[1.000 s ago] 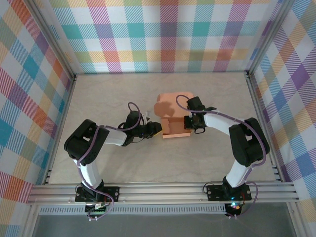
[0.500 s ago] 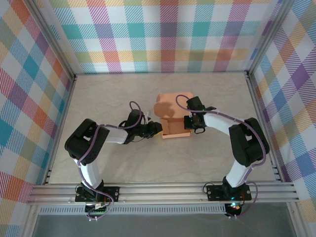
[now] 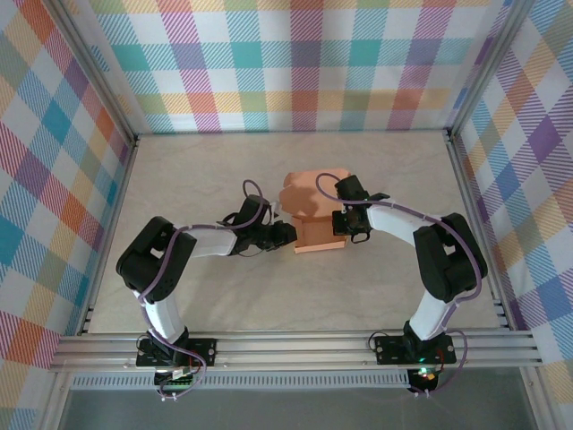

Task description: Fold the paper box

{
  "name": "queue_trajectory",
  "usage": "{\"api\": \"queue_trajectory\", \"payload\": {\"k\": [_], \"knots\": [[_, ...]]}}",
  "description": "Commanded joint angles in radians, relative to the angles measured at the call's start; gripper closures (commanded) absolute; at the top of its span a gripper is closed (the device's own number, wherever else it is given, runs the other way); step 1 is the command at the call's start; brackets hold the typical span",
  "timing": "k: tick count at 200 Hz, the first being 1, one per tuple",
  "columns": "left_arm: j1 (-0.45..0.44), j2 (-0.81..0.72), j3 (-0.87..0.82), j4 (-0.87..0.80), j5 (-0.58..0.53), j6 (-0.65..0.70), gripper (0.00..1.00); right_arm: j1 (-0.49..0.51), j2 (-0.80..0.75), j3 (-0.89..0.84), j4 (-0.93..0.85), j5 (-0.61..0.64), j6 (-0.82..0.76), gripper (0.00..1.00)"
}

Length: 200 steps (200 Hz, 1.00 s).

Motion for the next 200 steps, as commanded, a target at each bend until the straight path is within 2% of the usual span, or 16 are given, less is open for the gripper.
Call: {"api": "queue_trajectory", "payload": {"k": [1,36,71,93,147,200], "knots": [[-0.038,-0.025,0.057,-0.208,-0.118,0.052,0.76,0.016,0.014,0.026,-0.037,-0.019,0.013,1.00],[-0.075,-0.028,0.140,-0.375,-0.240,0.025,0.81,0.024,0.013,0.032,-0.048,-0.001,0.034,1.00],[-0.107,-0.007,0.215,-0.475,-0.311,0.003,0.84,0.031,0.015,0.035,-0.049,0.010,0.047,1.00],[-0.124,0.036,0.298,-0.611,-0.339,0.008,0.88,0.036,0.016,0.035,-0.051,0.014,0.047,1.00],[-0.170,0.088,0.372,-0.647,-0.368,-0.003,0.83,0.046,0.012,0.033,-0.041,0.010,0.063,1.00],[-0.215,0.135,0.454,-0.743,-0.506,-0.003,0.81,0.064,-0.016,-0.008,0.018,0.017,0.145,1.00]]}}
